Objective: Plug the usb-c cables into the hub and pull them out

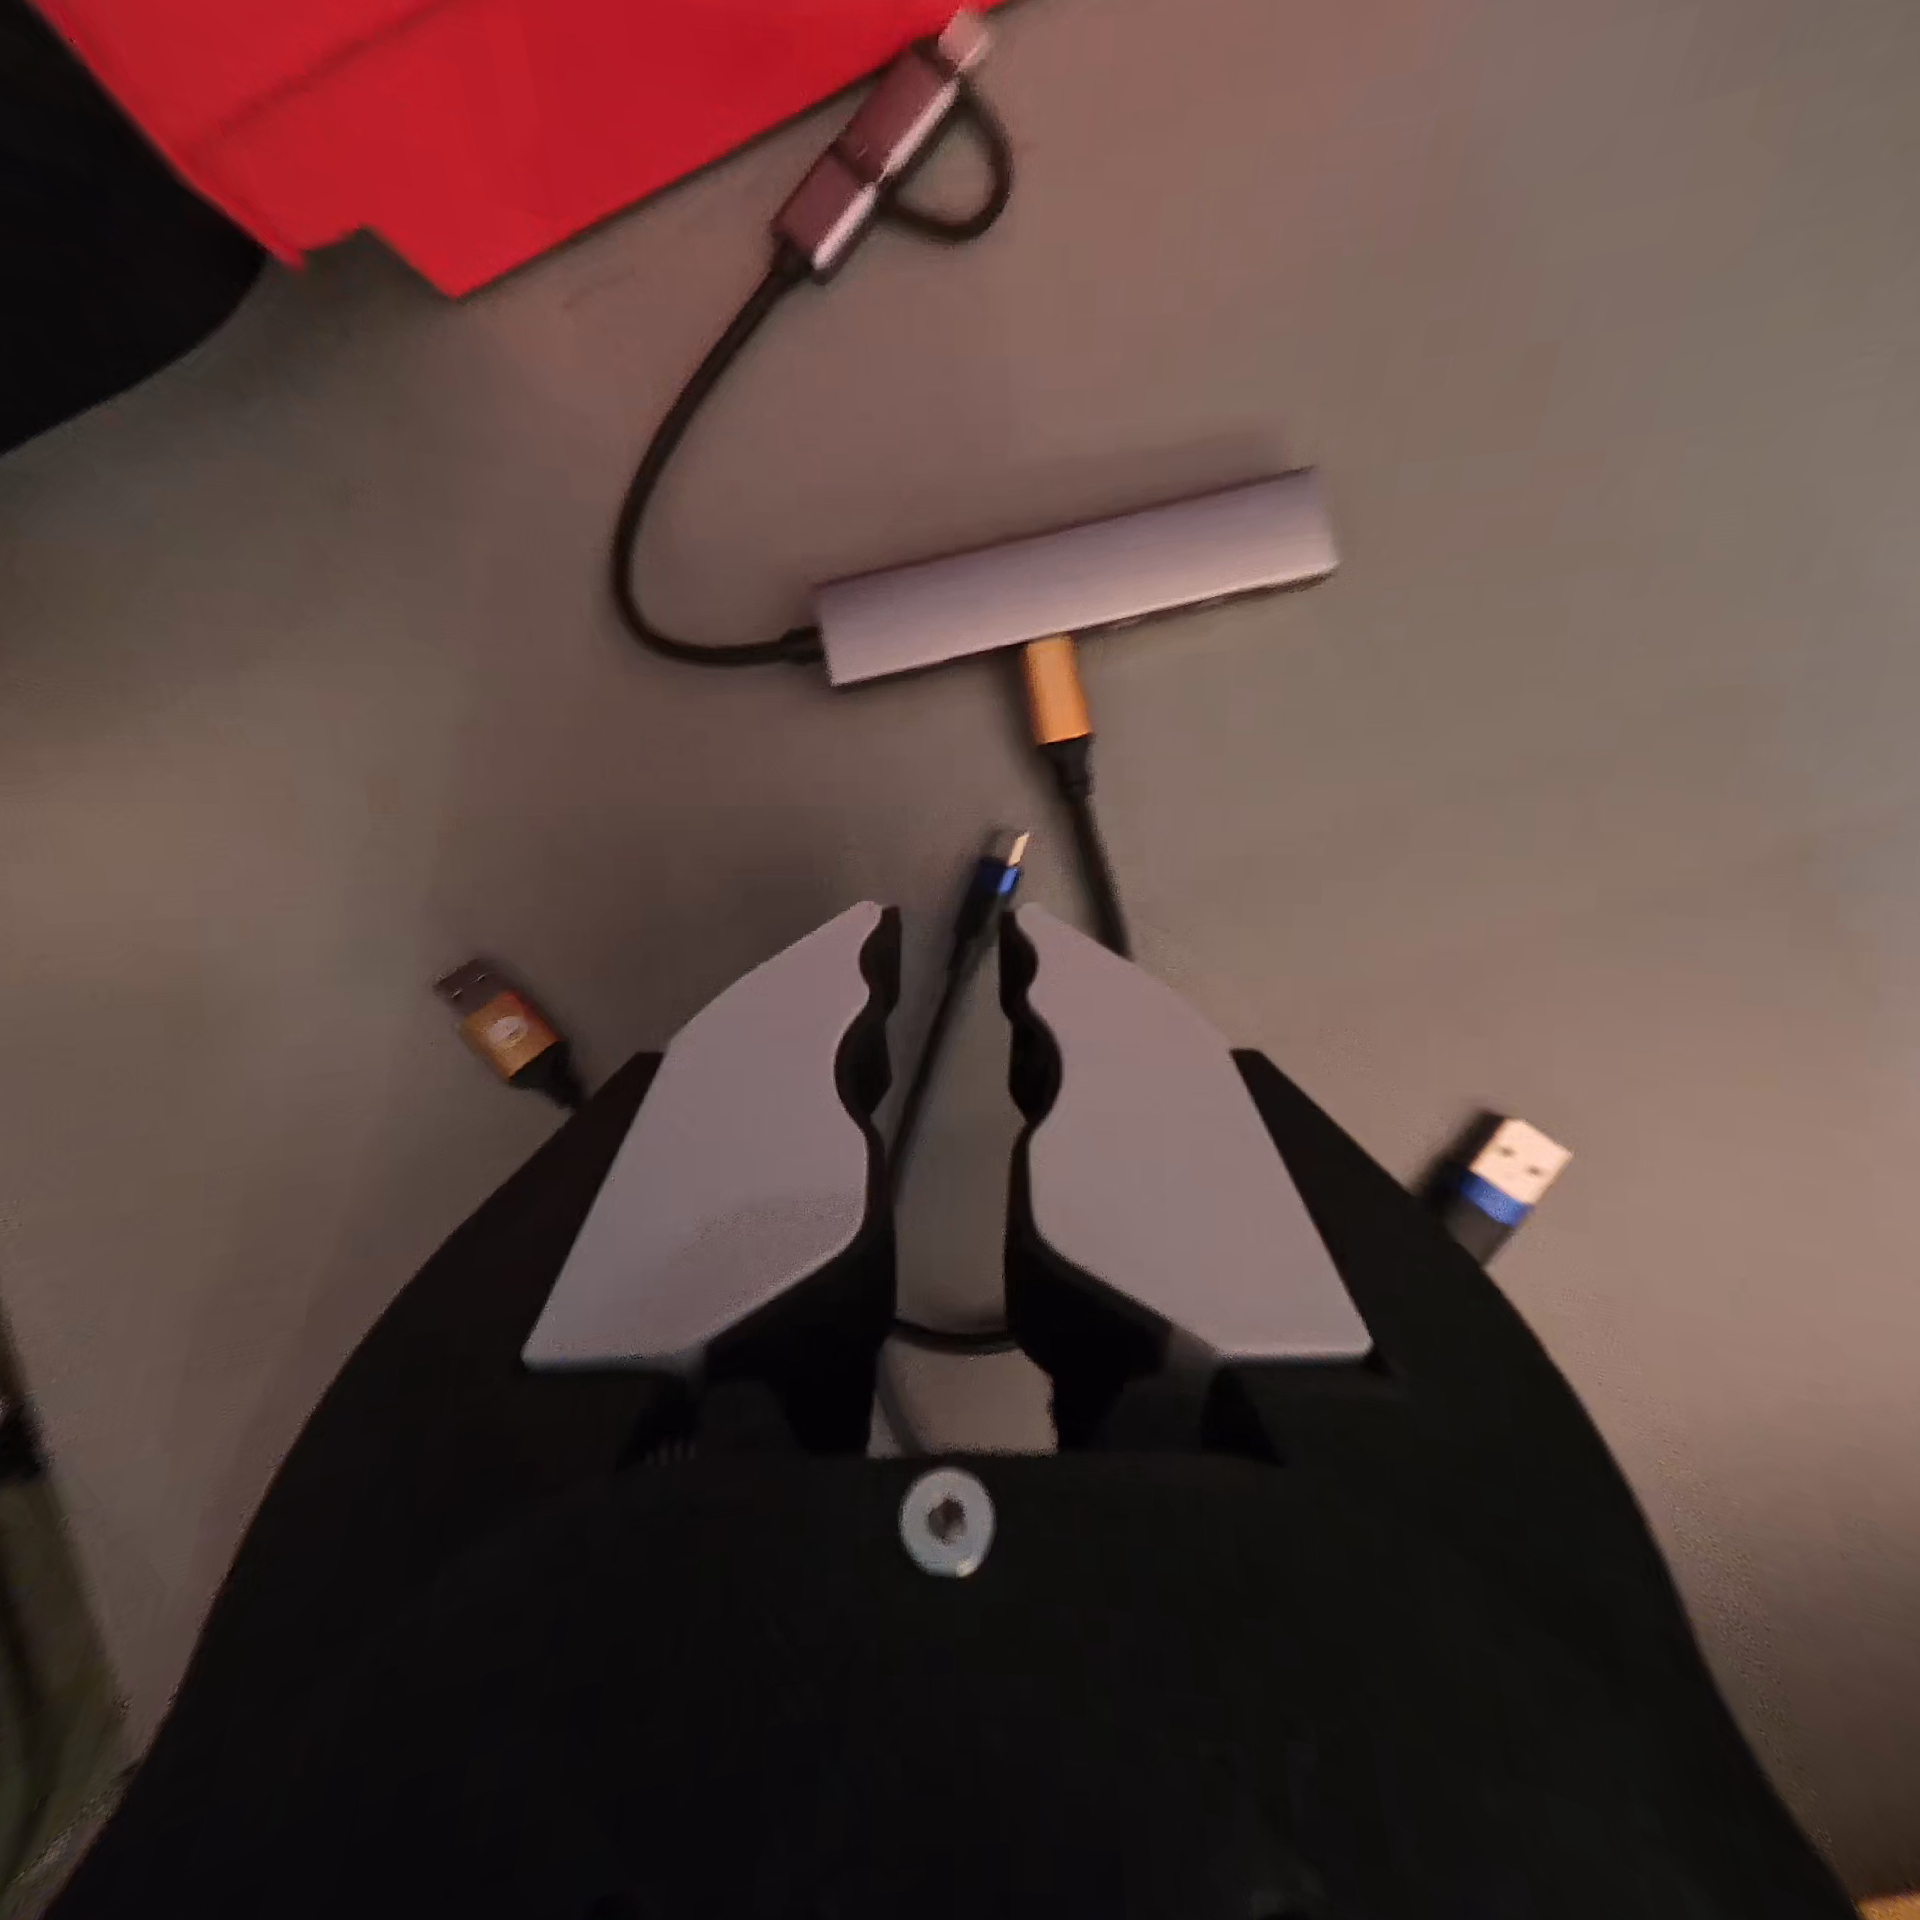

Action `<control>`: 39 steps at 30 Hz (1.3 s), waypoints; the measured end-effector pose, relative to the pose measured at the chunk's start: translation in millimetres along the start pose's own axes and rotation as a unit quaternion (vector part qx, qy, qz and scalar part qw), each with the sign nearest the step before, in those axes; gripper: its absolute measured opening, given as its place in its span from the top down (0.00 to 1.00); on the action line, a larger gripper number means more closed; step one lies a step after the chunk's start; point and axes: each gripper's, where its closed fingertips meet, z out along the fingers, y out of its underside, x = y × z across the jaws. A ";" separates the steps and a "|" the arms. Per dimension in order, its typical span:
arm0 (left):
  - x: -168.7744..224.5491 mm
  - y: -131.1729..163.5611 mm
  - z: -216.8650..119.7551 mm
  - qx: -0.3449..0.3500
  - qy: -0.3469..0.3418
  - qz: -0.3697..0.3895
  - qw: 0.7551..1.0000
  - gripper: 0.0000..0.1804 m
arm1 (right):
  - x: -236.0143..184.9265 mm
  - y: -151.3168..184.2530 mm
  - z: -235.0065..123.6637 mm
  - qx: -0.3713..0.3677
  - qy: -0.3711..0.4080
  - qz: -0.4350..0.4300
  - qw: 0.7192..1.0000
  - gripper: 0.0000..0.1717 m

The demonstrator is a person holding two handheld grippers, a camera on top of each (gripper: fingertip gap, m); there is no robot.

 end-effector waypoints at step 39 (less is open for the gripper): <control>83.1 -76.7 5.7 0.114 0.097 0.198 0.969 0.92 | -78.2 -24.0 -105.0 0.110 -0.436 0.069 0.890 0.97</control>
